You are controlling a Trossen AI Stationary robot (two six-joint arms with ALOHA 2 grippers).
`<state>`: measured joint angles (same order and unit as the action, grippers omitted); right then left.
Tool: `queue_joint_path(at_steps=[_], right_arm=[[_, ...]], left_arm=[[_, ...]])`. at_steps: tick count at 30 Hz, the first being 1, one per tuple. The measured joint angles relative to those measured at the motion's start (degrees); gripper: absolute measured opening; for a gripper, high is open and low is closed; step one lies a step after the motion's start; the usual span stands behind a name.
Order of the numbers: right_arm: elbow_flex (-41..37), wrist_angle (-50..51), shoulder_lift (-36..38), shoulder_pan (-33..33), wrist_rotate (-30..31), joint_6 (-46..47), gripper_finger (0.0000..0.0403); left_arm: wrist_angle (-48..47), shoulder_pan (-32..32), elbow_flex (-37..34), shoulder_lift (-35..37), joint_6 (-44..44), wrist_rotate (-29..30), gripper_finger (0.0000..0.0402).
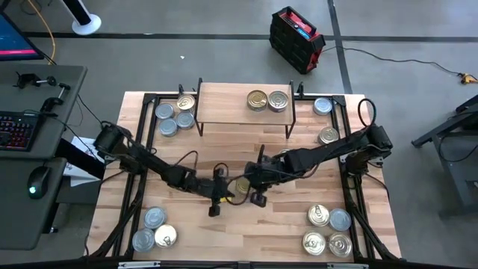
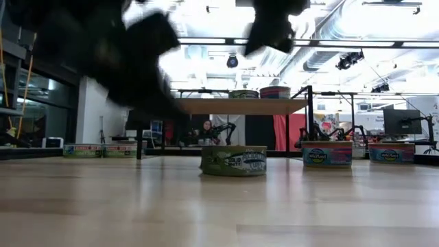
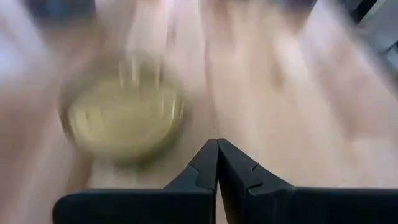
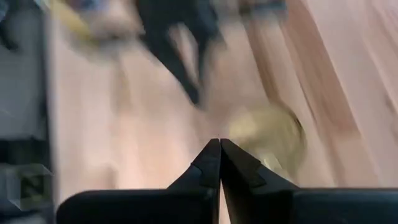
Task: Stack canned seafood by type on shelf
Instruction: Stack the green tuna can on top of the other green tuna can on the shelf
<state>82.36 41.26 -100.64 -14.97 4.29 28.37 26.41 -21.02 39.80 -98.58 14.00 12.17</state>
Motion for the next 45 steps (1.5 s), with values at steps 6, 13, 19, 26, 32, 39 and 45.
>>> queue_joint_path(at_steps=[6, 13, 19, 26, 32, 39, 45], right_arm=[[-10.65, -0.71, -0.11, 0.14, -1.37, -1.72, 0.0], [-22.33, -15.91, -0.13, 0.79, -1.77, -6.02, 0.0], [-26.25, -24.0, -0.13, 0.74, -0.43, -5.93, 0.0], [-27.31, -27.82, -2.14, 0.8, 2.56, -5.94, 0.0], [-27.34, -28.62, -2.38, 0.8, 2.56, -5.91, 0.0], [-27.34, -29.27, -2.38, 0.81, 2.51, -5.28, 0.0], [-27.34, -30.65, -2.38, 0.82, 2.4, -5.31, 0.0]], left_arm=[[-0.35, 3.64, 0.07, 4.43, -8.8, 4.81, 0.0], [-0.65, 10.55, -0.03, -0.71, -9.1, -6.52, 0.0], [-1.19, 9.89, -0.01, -1.01, -9.88, -7.11, 0.0], [-5.62, 8.63, -0.01, -1.01, -9.79, -7.14, 0.0], [-4.0, 8.53, -0.01, -1.01, -9.75, -4.0, 0.0], [0.28, 8.74, 0.05, -1.97, -11.69, -3.88, 0.0], [1.73, 8.93, 0.12, -5.23, -10.17, -4.1, 0.0]])
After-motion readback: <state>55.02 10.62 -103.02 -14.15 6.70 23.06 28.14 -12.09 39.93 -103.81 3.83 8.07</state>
